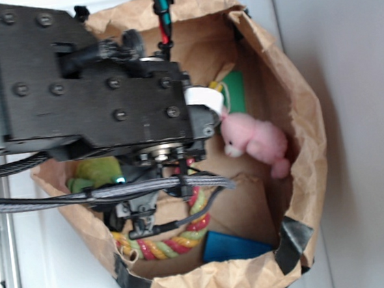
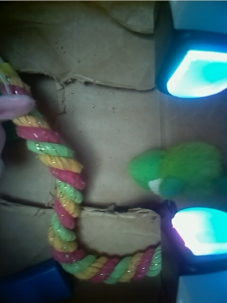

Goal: Grab the green animal.

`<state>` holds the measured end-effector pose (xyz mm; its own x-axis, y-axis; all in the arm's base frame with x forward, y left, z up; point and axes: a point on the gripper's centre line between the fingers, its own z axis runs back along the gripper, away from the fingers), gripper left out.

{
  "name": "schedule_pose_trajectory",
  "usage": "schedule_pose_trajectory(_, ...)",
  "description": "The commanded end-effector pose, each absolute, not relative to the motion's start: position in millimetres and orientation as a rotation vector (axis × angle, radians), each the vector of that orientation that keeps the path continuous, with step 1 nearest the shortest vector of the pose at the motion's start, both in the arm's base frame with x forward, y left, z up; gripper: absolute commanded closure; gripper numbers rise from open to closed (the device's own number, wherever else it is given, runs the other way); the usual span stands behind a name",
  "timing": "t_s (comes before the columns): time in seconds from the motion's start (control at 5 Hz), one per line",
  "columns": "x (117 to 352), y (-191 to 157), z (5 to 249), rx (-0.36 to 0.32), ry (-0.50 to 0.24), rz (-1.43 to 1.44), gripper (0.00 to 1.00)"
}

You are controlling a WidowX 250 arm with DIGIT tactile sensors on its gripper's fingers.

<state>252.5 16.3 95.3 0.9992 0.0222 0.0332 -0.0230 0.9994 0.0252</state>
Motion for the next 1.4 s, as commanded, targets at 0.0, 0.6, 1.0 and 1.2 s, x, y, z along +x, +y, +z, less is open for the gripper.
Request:
schedule_pose_trajectory(0.0,280.0,19.3,82.6,0.072,-0.039,0.045,0.00)
schedule_pose_trajectory(0.6,253.3,5.0,91.5,0.027,-0.050,-0.043,0.00)
schedule_pose_trajectory(1.0,239.4,3.1,93.3,0.024,-0.043,-0.069,0.00)
schedule_pose_trajectory(1.2,238.3,-1.2,87.4,0.035,-0.035,-0.076,0.00)
